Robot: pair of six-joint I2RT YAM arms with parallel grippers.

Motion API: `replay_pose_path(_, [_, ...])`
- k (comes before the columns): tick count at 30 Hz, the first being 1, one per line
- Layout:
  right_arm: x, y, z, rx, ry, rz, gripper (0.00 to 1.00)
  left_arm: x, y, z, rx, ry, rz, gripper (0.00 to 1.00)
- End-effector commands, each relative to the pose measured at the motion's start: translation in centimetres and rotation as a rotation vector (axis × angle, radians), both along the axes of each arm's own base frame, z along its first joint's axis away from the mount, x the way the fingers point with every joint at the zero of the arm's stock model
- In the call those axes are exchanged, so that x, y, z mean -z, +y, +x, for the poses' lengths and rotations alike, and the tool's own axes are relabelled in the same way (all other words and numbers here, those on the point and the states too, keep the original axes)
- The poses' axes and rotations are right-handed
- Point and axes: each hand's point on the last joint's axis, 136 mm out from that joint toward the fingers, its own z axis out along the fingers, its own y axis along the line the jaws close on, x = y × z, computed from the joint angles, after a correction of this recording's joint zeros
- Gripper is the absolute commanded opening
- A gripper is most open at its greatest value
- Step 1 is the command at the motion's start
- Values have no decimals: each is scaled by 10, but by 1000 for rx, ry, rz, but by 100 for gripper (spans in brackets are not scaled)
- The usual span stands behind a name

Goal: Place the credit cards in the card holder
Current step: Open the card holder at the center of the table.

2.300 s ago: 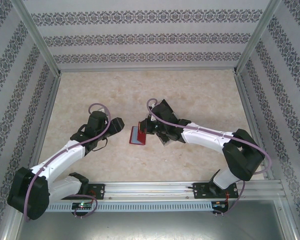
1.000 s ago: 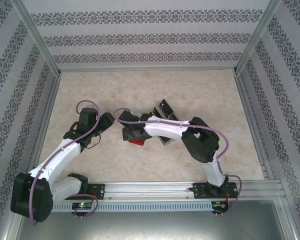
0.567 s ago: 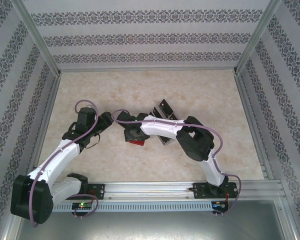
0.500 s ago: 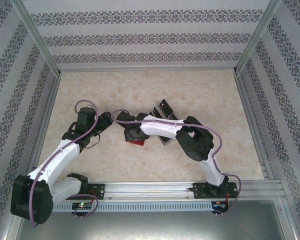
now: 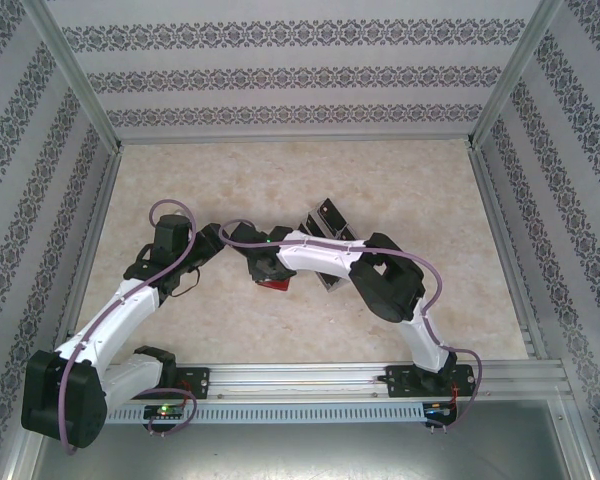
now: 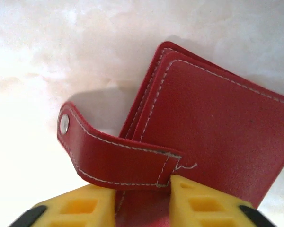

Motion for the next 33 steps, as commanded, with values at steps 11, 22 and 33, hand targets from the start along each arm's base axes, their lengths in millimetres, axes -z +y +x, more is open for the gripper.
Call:
replay_pose_path(11, [-31,11,-9,-70,-21,126,0,3,1,-9,29,33,8,74])
replay_pose_path(22, [-78,6,-7,-100,-101,337,0,24,-3,-19,61,89,7,77])
replay_pose_path(33, [-139,3,-3,-118,-207,624,0,50,-24,-18,112,135,-119,77])
